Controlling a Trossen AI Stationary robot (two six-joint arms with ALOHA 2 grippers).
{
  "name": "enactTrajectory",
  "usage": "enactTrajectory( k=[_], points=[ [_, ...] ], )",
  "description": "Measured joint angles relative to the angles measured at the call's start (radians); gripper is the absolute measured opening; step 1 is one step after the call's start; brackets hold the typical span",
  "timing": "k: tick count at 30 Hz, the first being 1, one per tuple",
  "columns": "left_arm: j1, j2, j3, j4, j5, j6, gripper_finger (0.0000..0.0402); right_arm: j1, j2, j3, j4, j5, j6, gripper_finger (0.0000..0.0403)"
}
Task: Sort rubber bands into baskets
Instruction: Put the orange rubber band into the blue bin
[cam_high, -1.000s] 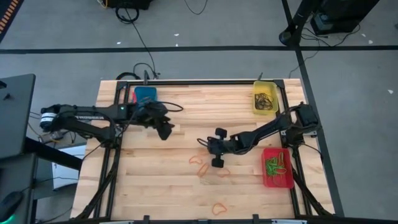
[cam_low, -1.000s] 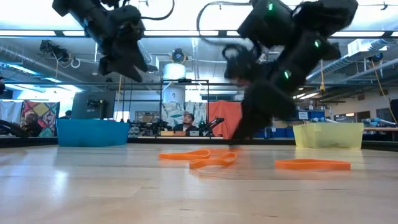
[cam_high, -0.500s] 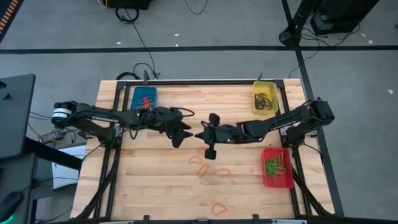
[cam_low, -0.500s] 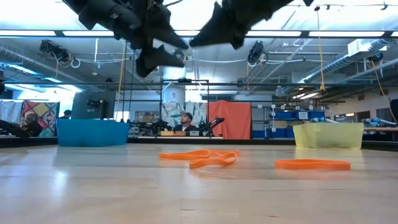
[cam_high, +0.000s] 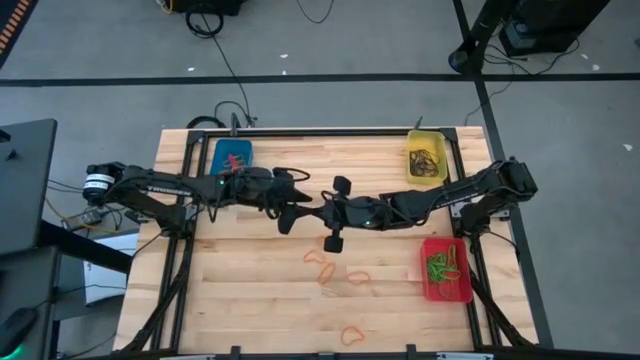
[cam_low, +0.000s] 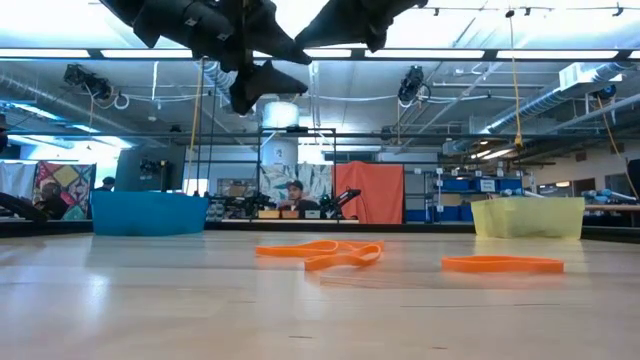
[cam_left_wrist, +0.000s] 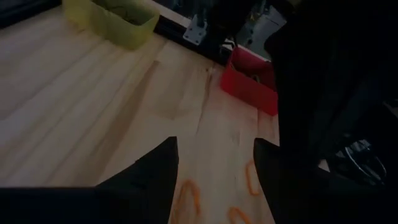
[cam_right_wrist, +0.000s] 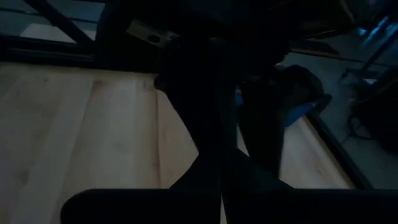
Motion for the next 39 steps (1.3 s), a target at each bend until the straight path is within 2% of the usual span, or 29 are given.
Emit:
enactTrajectory(
  k=[4,6,8,12,15,22,29,32,34,39],
  points=[
    [-0.004,0.001,0.000,-0.092,0.014,0.002,0.0213,-0.005,-0.002,0.003,-0.136,0.027,0.059,0.0019],
    [-0.004,0.001,0.000,-0.149,0.020,0.001,0.0213,-0.006,-0.001,-0.005,-0.250,-0.009,0.142,0.0038],
    [-0.001,0.000,0.000,-0.207,0.009,-0.003,0.0213,-0.005,0.010,-0.041,-0.286,-0.071,0.195,0.0056],
    [-0.003,0.001,-0.001,-0.288,-0.010,-0.005,0.0213,0.006,0.046,-0.163,-0.167,-0.163,0.194,0.0083],
    [-0.002,0.001,-0.001,-0.293,-0.023,-0.013,0.0213,0.009,0.096,-0.234,-0.081,-0.176,0.187,0.0100],
    [-0.003,0.000,-0.001,-0.281,-0.014,-0.054,0.0213,0.011,0.224,-0.252,-0.004,-0.220,0.172,0.0138],
    [-0.009,0.000,-0.001,-0.283,-0.034,-0.103,0.0213,0.016,0.312,-0.247,0.021,-0.149,0.214,0.0171],
    [-0.009,0.000,-0.001,-0.277,-0.082,-0.137,0.0213,0.018,0.317,-0.247,0.025,-0.140,0.201,0.0161],
    [-0.009,0.000,-0.001,-0.274,-0.100,-0.154,0.0213,0.018,0.318,-0.247,0.030,-0.140,0.177,0.0138],
    [-0.009,0.000,-0.001,-0.272,-0.110,-0.157,0.0213,0.010,0.319,-0.245,0.048,-0.156,0.201,0.0037]
  ],
)
